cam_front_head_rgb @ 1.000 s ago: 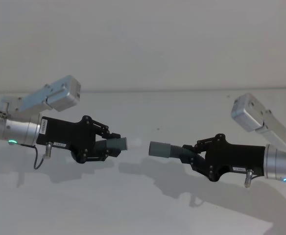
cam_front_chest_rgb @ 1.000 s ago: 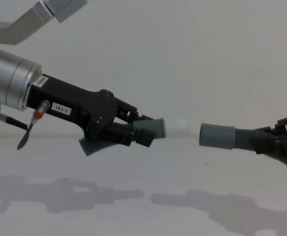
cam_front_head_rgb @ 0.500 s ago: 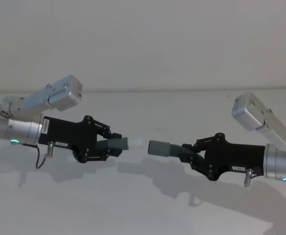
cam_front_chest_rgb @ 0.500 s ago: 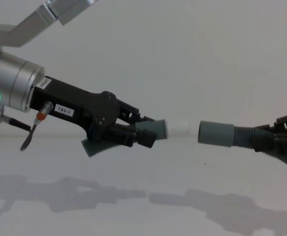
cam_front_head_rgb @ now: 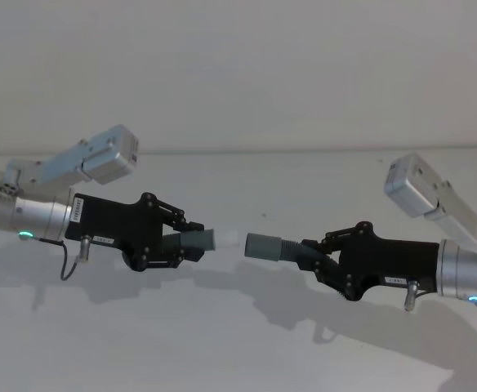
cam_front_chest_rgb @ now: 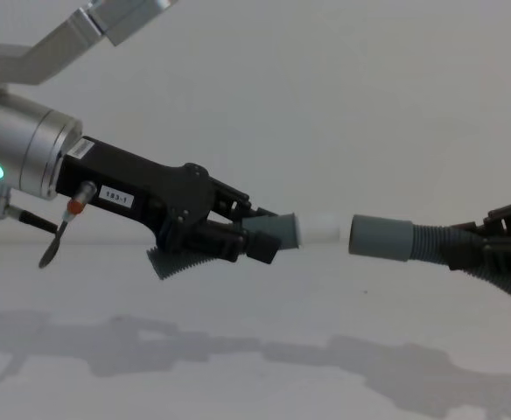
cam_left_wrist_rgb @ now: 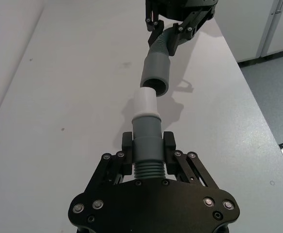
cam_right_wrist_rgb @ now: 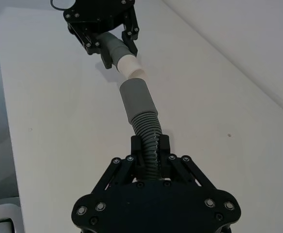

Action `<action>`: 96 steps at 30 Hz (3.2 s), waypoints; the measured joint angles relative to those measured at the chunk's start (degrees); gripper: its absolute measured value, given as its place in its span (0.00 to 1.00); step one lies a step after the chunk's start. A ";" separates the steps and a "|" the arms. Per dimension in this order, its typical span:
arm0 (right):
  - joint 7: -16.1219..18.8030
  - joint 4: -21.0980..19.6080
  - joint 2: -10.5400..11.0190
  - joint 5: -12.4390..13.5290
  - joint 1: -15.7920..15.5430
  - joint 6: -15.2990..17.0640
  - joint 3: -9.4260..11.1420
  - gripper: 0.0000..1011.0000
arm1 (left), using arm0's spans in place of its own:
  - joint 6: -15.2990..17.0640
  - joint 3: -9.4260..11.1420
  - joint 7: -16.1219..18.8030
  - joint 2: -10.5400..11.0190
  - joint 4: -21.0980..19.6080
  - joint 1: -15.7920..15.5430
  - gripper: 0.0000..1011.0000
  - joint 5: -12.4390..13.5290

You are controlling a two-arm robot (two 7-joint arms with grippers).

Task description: Use both hands to pick up one end of the pipe from the table, align the ends, and insert them.

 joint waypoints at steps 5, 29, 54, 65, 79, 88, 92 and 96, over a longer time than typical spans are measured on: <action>-0.15 0.34 -0.04 0.08 0.26 -0.11 -0.40 0.18 | -0.06 0.25 -0.04 0.01 0.10 -0.17 0.33 -0.19; -0.25 0.70 0.27 1.04 1.44 -0.79 -1.52 0.18 | -0.23 1.39 0.10 -0.20 0.68 -0.70 0.33 -1.13; 0.44 1.00 0.39 1.90 3.48 -1.03 -3.20 0.18 | -0.45 2.86 -0.61 -0.19 1.64 -1.86 0.33 -1.76; 0.63 1.34 0.24 2.22 4.38 -1.05 -3.98 0.18 | -0.46 3.39 -0.95 -0.01 1.53 -2.05 0.33 -2.31; 1.19 1.63 0.50 2.66 5.29 -1.30 -4.89 0.18 | -0.45 3.91 -0.66 0.37 1.30 -2.22 0.33 -2.80; 1.51 1.69 0.67 2.83 5.60 -1.41 -5.24 0.18 | -0.36 4.03 -0.40 0.45 1.26 -2.25 0.33 -2.93; 1.56 1.71 0.71 2.86 5.68 -1.43 -5.29 0.18 | -0.33 4.05 -0.31 0.47 1.23 -2.27 0.33 -2.96; 1.62 1.73 0.73 2.88 5.74 -1.45 -5.35 0.18 | -0.30 4.07 -0.26 0.49 1.21 -2.29 0.33 -2.98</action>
